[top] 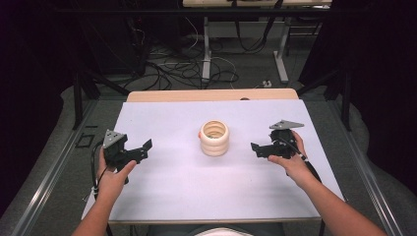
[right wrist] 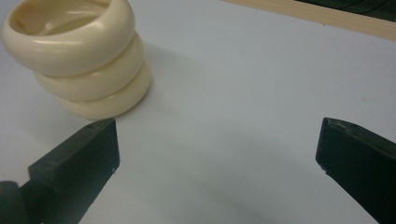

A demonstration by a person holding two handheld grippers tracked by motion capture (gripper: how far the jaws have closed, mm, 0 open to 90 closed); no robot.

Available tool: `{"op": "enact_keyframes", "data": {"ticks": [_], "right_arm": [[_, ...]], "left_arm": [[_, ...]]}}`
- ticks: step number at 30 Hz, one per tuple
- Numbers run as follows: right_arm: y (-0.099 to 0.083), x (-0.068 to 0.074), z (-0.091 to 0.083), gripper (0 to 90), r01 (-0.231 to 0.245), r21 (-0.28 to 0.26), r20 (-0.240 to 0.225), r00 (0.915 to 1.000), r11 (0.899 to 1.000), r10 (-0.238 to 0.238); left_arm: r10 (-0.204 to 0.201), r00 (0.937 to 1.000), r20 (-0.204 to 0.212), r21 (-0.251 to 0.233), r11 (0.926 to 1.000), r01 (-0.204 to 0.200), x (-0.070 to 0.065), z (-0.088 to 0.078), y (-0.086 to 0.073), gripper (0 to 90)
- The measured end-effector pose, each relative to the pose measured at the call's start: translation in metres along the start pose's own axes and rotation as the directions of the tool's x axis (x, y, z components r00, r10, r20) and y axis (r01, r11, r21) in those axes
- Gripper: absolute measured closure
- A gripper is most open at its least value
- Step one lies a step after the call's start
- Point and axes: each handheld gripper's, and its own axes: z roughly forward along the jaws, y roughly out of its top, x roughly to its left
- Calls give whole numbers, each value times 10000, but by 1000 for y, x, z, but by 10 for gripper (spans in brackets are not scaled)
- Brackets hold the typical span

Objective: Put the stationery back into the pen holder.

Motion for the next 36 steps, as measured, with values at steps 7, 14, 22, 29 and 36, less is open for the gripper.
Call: {"op": "enact_keyframes", "data": {"ticks": [7,14,22,29,36], "right_arm": [[-20,-17,-1,0,-762,43,181,9969,9971,761],[-32,-31,2,0,-1551,40,556,9864,9879,1546],[-43,-41,6,0,-2127,293,1076,9721,9767,2085],[-48,-47,7,0,-2322,273,1327,9649,9723,2267],[-50,-49,8,0,-2446,294,1391,9612,9692,2383]], "left_arm": [[11,10000,-13,38,10000,-11,1,1,-1,15],[19,10000,-16,97,10000,-19,1,1,-1,15],[-9,10000,-58,113,9999,10,2,1,-1,15],[-2,10000,-66,83,10000,2,2,1,-1,15],[5,10000,-93,106,9999,-4,2,1,-1,15]]}}
